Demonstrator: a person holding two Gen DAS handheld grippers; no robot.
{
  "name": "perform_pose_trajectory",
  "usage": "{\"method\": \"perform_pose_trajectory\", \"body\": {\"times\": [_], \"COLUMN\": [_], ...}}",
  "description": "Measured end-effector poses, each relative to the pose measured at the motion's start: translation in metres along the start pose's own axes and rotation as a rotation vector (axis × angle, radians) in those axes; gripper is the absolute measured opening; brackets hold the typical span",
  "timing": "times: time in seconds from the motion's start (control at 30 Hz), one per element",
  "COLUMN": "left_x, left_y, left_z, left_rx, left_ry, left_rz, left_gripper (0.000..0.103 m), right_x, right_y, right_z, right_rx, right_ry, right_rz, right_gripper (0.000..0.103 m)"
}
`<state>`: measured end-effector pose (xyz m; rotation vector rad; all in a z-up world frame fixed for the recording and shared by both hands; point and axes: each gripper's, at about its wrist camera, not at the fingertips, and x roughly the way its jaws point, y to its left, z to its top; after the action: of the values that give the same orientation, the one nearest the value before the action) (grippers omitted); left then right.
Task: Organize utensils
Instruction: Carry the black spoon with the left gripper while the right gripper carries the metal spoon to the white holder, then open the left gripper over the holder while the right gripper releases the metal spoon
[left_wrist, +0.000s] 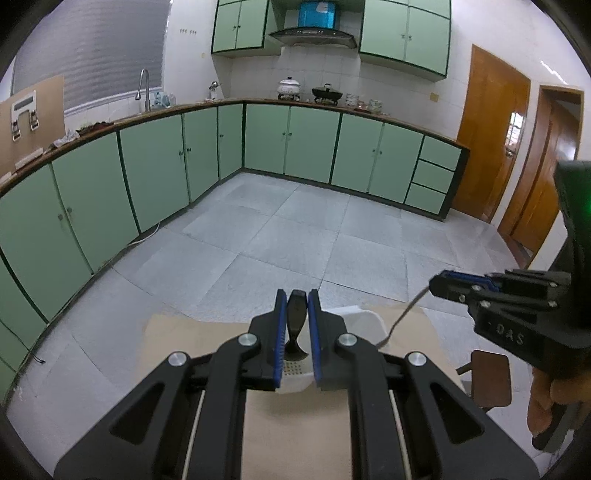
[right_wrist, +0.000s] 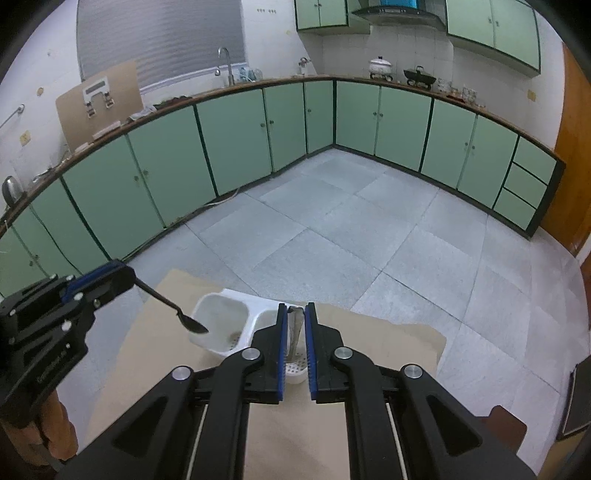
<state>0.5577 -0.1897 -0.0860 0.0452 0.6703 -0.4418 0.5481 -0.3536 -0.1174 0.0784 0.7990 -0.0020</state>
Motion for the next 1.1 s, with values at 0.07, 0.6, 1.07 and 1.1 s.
{"method": "perform_pose_trajectory", "body": {"times": [0.07,0.6,1.07,1.1], "left_x": [0.017,0.062,-0.079,-0.091], "left_y": [0.003,0.023,0.015,0.014], "left_z": [-0.005,-0.049,-0.077,-0.088], "left_rx": [-0.008,-0.066,0.011,0.013], "left_ry": [0.017,0.093,-0.067,-0.077], "left_rz": [0.000,0.001,0.026,0.030], "left_gripper": [0.011,0.012,0.057,0.061], "right_x": [0.014,0.059,-0.049,-0.063], "right_y": [-0.003,-0.006,-0.018,-0.016], "right_z": [-0.004,-0.040,-0.105,-0.123], "right_rx": [0.011,0.030,0.070,0.058], "right_ry": [0.013,0.068,-0.065,-0.078], "right_rz": [-0.001,-0.001,0.033,0.034], "right_gripper": [0.009,0.011,0.013,0.013]}}
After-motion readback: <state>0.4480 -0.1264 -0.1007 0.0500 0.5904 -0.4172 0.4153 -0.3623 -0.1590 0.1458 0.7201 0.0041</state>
